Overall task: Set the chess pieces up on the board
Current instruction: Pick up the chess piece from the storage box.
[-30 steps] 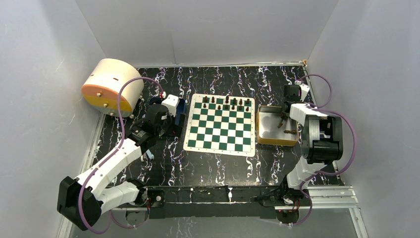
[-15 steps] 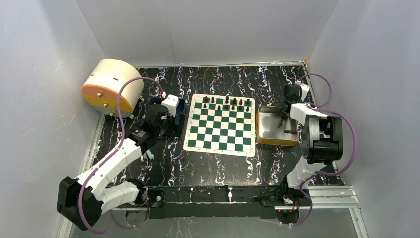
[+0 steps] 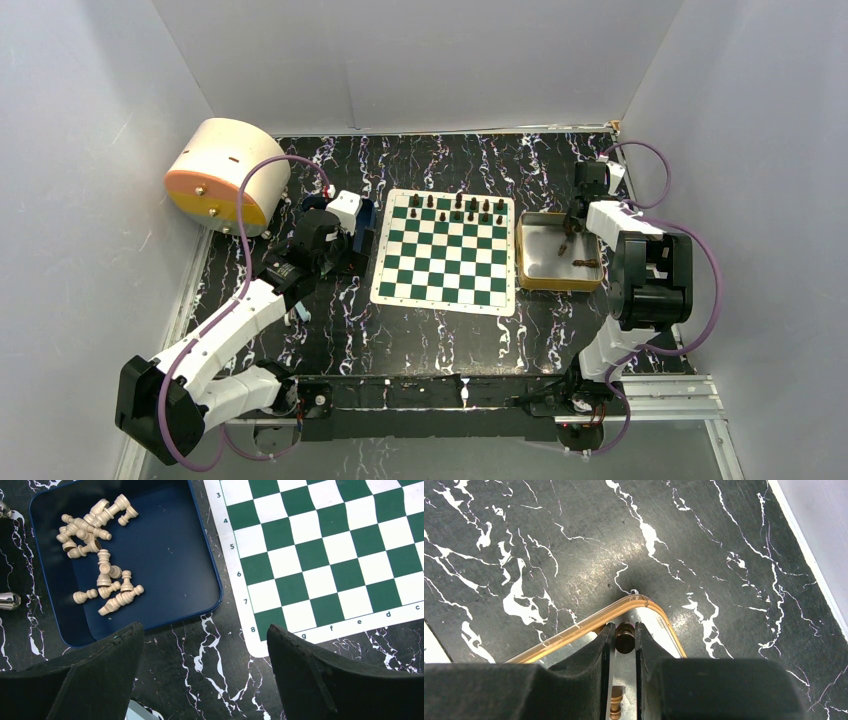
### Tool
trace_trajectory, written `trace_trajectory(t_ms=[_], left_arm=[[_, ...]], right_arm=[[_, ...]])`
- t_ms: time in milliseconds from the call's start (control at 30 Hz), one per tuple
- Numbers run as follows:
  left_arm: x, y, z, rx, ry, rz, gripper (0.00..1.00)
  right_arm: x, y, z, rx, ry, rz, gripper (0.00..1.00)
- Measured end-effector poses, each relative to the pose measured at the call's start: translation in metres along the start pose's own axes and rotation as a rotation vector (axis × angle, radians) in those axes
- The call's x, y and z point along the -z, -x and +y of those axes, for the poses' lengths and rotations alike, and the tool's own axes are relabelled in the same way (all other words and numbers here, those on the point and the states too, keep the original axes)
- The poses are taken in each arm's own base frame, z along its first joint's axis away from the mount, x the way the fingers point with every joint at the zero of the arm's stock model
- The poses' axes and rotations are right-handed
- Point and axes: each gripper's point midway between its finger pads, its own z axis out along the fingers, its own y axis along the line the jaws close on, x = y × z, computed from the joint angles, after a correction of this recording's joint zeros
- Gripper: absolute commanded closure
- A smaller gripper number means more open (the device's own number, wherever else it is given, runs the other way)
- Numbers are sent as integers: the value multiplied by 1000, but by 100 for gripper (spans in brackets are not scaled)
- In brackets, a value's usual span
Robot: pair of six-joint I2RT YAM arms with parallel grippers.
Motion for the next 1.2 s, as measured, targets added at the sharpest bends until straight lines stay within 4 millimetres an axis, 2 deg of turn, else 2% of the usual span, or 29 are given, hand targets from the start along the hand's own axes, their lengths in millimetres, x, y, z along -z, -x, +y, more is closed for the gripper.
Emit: trace_trajectory(t_ms=[367,567,667,867,1200], left_arm=[[-1,-1,0,0,1,5,9],[-1,-2,0,0,2,7,9],[-1,-2,0,1,2,7,9],[-1,-2,1,0,8,9,9],[-1,-3,3,-1,20,11,9]], right_arm=[[8,-7,-8,12,-30,40,83],[24,13,-12,-9,-33,-22,83],[26,16,-15,-10,-47,-36,84],[21,-5,-24,21,-74,0,84],[23,-7,-32,31,-93,-18,85]])
